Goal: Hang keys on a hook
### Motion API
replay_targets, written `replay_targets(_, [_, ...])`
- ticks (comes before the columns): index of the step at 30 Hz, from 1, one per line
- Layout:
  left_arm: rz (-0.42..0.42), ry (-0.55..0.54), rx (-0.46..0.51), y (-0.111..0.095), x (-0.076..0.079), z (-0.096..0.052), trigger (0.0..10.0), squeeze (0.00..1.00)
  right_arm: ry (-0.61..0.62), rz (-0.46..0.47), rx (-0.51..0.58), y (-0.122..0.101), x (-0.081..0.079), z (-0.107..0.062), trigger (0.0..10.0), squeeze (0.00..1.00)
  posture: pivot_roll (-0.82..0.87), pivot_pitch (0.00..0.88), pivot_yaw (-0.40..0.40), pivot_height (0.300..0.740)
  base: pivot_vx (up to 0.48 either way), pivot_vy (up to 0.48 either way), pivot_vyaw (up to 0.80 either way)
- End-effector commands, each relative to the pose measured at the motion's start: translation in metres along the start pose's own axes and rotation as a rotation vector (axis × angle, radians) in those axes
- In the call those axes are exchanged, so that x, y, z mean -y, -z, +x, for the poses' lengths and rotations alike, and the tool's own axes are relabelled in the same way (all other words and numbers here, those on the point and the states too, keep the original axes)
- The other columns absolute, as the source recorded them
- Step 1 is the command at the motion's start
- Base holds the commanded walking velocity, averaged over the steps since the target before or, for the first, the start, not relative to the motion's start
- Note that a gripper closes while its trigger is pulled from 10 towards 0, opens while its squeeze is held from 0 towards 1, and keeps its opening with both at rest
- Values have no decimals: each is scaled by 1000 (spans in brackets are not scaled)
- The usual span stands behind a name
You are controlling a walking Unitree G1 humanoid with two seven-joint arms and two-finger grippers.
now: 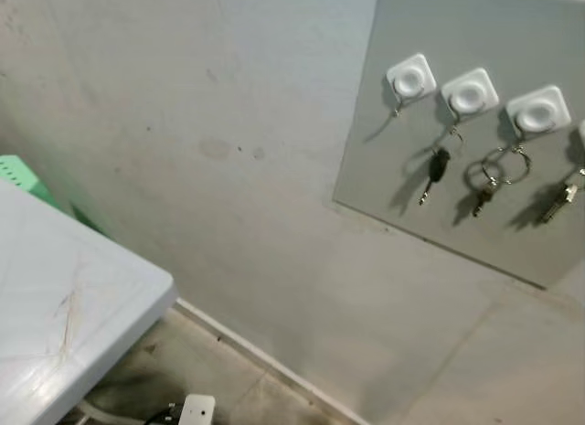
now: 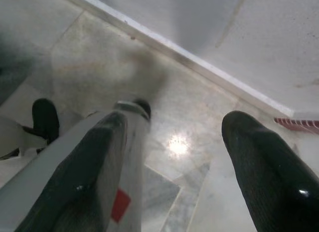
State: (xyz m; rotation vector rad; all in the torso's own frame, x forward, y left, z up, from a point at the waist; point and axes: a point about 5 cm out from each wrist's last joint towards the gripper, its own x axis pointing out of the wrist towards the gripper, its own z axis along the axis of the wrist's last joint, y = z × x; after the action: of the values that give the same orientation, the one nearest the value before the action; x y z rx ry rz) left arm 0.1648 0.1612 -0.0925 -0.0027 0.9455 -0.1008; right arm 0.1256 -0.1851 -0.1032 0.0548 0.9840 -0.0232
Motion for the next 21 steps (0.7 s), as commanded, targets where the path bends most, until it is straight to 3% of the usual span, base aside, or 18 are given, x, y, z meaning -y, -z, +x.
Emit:
replay_targets(1, [-1,12,-11,3,6,0,10000,0,20,0,4,-2,7,-1,10000,0,15,30,-36,740,-285,-259,0])
replay_targets(21, [-7,7,0,1,6,1,10000,0,25,0,5,-2,8,0,10000,0,14,31,-40,740,-258,-234,0])
